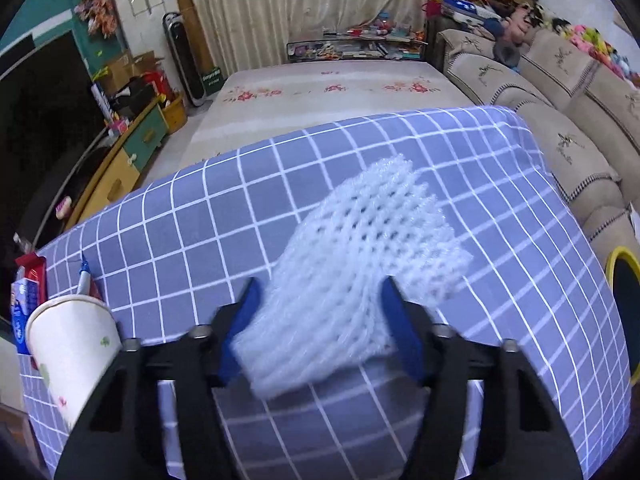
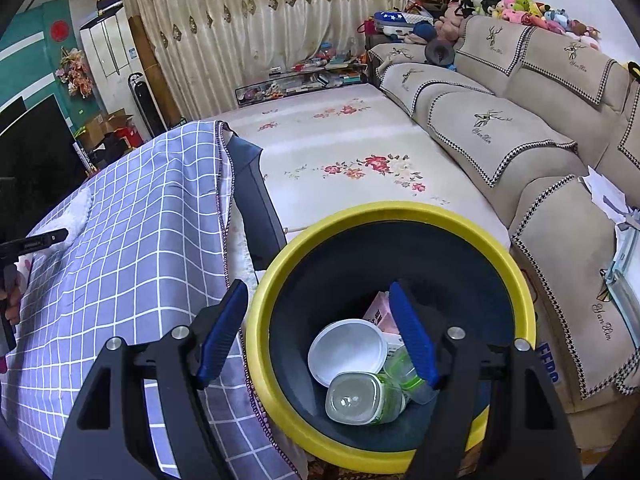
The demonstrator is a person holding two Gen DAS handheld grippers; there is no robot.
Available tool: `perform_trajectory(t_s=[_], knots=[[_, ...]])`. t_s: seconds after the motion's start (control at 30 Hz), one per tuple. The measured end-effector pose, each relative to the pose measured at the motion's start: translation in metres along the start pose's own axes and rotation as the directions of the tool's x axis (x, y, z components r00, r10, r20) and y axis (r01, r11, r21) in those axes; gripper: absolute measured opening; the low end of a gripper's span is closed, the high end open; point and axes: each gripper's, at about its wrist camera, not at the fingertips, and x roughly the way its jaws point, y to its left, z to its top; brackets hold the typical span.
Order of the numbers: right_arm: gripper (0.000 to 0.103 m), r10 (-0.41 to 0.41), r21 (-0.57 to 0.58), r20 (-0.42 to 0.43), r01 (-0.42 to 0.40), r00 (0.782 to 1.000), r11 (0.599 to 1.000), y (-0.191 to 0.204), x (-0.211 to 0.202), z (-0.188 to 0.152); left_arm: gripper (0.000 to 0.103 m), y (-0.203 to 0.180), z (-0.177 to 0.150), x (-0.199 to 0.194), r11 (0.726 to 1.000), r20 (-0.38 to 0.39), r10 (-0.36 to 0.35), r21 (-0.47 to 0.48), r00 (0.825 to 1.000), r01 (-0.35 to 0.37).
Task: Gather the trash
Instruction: 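Carry the foam sleeve over the bin and open the left tool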
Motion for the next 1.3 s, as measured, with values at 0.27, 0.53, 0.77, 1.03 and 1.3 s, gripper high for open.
perform_trajectory(t_s=[0.27,0.53,0.77,1.03,1.3], knots=[[0.069,0.017,0.013,0.033,-0.017,0.999,1.0,-0.007,-0.02,-0.001,0.026,-0.027,-0.027,-0.035,0.997,0.024,-0.081,-0.002,0.996,0.081],[0.069,0.003,0.03,0.084,-0.006,0.996,1.0,-0.026,-0.053,-0.003,0.026,-0.087,-0.055,-0.095,0.981,0.054,-0.173,0.101,0.983,0.167],[0.069,-0.06,0.067,0.125,0.052,0.99,0.996,-0.056,-0.079,-0.017,0.027,-0.177,-0.062,-0.145,0.934,0.068,-0.293,0.232,0.954,0.271],[0.07,-0.135,0.129,0.156,0.115,0.978,0.985,-0.104,-0.108,-0.03,0.027,-0.307,-0.061,-0.149,0.848,-0.016,-0.4,0.374,0.916,0.377],[0.071,-0.16,0.182,0.151,0.132,0.975,0.974,-0.138,-0.122,-0.045,0.031,-0.392,-0.052,-0.105,0.803,-0.14,-0.409,0.414,0.902,0.428]])
